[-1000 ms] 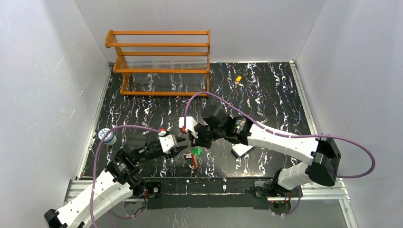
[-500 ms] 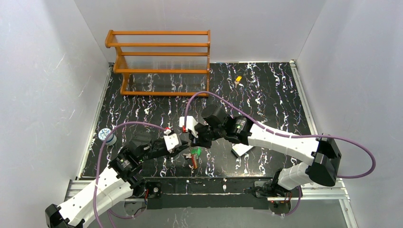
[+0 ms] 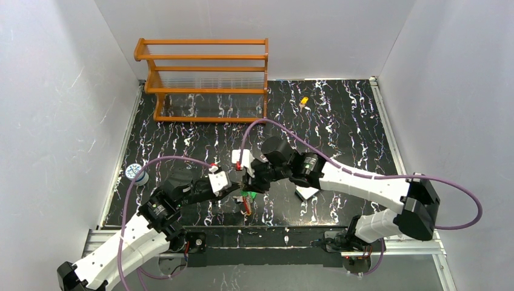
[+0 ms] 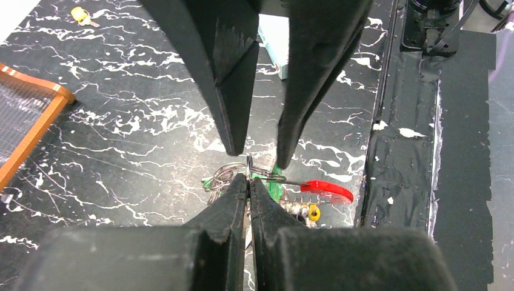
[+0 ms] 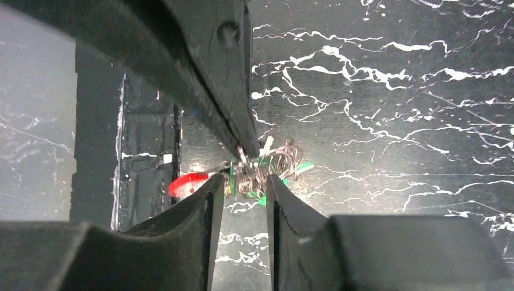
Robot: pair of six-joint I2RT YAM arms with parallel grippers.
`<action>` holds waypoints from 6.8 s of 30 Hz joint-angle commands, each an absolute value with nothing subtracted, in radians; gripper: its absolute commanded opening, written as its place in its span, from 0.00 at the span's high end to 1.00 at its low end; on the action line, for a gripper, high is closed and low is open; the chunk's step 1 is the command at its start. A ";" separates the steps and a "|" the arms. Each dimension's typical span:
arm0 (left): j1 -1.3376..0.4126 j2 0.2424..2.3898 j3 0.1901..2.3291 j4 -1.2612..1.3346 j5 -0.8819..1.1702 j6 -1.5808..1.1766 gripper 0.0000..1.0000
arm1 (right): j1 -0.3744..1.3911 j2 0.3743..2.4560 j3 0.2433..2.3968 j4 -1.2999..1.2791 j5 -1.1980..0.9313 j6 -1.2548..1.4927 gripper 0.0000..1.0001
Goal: Put the keys on the keyring
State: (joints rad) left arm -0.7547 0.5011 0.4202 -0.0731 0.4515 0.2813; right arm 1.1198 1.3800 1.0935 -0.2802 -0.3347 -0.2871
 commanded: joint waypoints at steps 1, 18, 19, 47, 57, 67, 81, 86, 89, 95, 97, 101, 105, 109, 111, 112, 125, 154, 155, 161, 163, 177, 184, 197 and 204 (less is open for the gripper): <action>-0.757 0.441 0.432 -0.056 0.444 0.293 1.00 | 1.114 1.263 1.012 -0.087 -0.343 -0.236 0.57; -0.757 0.239 0.355 0.099 0.506 0.278 1.00 | 1.051 1.041 0.708 0.525 -0.580 -0.136 0.57; -0.757 0.237 0.354 0.102 0.508 0.277 1.00 | 1.051 1.052 0.712 0.537 -0.597 -0.127 0.57; -0.756 0.271 0.359 0.116 0.550 0.272 1.00 | 1.051 1.219 0.768 0.519 -0.574 -0.077 0.85; -0.756 0.321 0.375 0.086 0.528 0.275 0.77 | 1.051 1.197 0.845 0.268 -0.469 -0.178 0.99; -0.756 0.383 0.397 0.034 0.493 0.281 0.72 | 1.051 1.273 1.032 -0.193 -0.400 -0.319 0.99; -0.757 0.432 0.409 0.006 0.468 0.278 0.72 | 1.065 1.362 1.127 -0.246 -0.480 -0.291 0.99; -0.756 0.460 0.414 0.006 0.491 0.278 0.74 | 1.071 1.368 1.136 -0.235 -0.491 -0.284 0.99; -0.757 0.475 0.416 0.006 0.497 0.275 0.74 | 1.074 1.371 1.139 -0.230 -0.499 -0.281 0.99; -0.757 0.492 0.417 0.006 0.502 0.273 0.79 | 1.078 1.374 1.141 -0.227 -0.506 -0.276 0.99; -0.757 0.494 0.419 0.006 0.506 0.273 0.81 | 1.080 1.374 1.141 -0.227 -0.509 -0.275 0.99; -0.756 0.500 0.419 0.006 0.509 0.272 0.83 | 1.081 1.375 1.143 -0.220 -0.516 -0.272 0.99; -0.756 0.515 0.420 0.006 0.517 0.270 0.81 | 1.083 1.371 1.140 -0.205 -0.527 -0.269 0.99; -0.757 0.526 0.422 0.006 0.529 0.270 0.81 | 1.083 1.371 1.139 -0.198 -0.535 -0.265 0.99; -0.756 0.533 0.422 0.006 0.535 0.271 0.83 | 1.082 1.370 1.138 -0.195 -0.537 -0.264 0.99; -0.756 0.536 0.423 0.006 0.538 0.271 0.86 | 1.083 1.369 1.138 -0.194 -0.536 -0.264 0.99; -0.758 0.485 0.429 -0.030 0.508 0.283 1.00 | 1.075 1.235 0.986 0.034 -0.390 -0.177 0.65; -0.756 0.216 0.350 0.099 0.462 0.259 1.00 | 0.996 1.232 0.825 0.356 -0.713 0.105 0.54; -0.756 0.218 0.350 0.098 0.463 0.259 1.00 | 0.996 1.240 0.824 0.360 -0.713 0.107 0.54; -0.757 0.222 0.351 0.098 0.470 0.259 1.00 | 0.996 1.268 0.818 0.365 -0.705 0.109 0.65; -0.758 0.224 0.351 0.098 0.472 0.259 1.00 | 0.996 1.277 0.818 0.365 -0.704 0.111 0.73; -0.756 0.222 0.353 0.100 0.473 0.260 1.00 | 0.995 1.310 0.807 0.298 -0.645 0.074 0.99; -0.756 0.216 0.349 0.111 0.485 0.255 1.00 | 0.996 1.374 0.854 0.222 -0.619 0.060 0.99; -0.757 0.218 0.348 0.098 0.443 0.247 1.00 | 0.995 1.181 0.748 0.295 -0.468 0.026 0.29; -0.756 0.226 0.357 0.082 0.303 0.166 1.00 | 0.996 1.048 0.735 0.243 -0.371 0.032 0.09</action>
State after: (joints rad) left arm -0.7547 0.2298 0.3271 0.0441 0.4065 0.2340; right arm 0.9958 1.1069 0.7189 0.2409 -0.4492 0.0357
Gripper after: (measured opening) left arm 0.010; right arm 0.867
